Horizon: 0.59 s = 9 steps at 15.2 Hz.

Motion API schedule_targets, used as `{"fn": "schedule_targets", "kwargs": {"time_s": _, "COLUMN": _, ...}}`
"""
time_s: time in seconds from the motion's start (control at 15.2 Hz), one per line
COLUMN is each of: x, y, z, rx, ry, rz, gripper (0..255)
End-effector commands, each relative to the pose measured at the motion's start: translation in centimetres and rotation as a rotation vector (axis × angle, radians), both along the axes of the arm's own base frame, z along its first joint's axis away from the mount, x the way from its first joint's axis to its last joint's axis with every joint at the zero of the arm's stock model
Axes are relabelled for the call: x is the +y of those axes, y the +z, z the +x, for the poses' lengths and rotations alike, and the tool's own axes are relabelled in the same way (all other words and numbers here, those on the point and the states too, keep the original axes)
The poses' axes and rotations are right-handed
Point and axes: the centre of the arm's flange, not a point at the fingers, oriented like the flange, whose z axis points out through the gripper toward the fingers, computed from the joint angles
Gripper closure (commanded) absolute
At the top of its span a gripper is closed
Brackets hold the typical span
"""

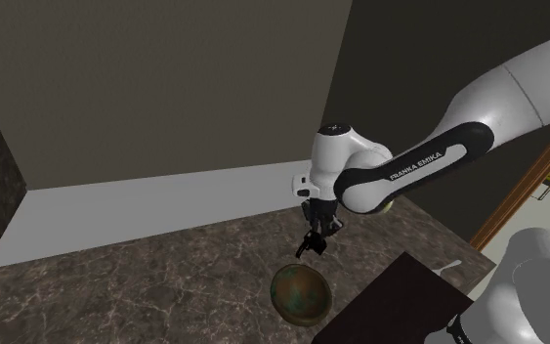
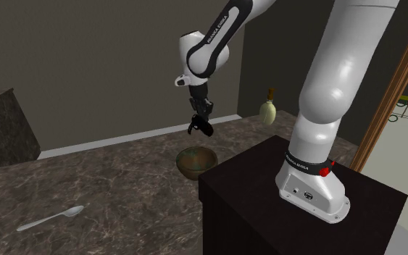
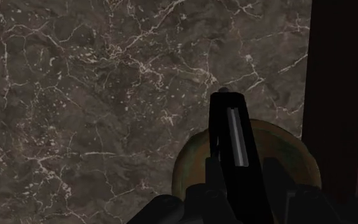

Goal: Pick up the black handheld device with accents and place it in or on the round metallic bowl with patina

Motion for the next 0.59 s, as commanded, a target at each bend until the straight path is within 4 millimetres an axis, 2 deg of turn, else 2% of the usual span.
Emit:
{"fn": "schedule_targets", "kwargs": {"time_s": 0.0, "x": 2.1, "y": 0.5, "z": -2.0, "rx": 0.000, "ry": -0.001, "rz": -0.001, "gripper": 255}}
{"fn": "schedule_targets", "kwargs": {"time_s": 0.2, "x": 5.3, "y": 1.0, "z": -4.9, "rx": 0.000, "ry": -0.001, "rz": -0.001, "gripper": 255}}
{"fn": "schedule_targets", "kwargs": {"time_s": 0.53, "x": 5.3, "y": -1.7, "z": -4.9, "rx": 0.000, "ry": -0.001, "rz": -0.001, "gripper": 255}}
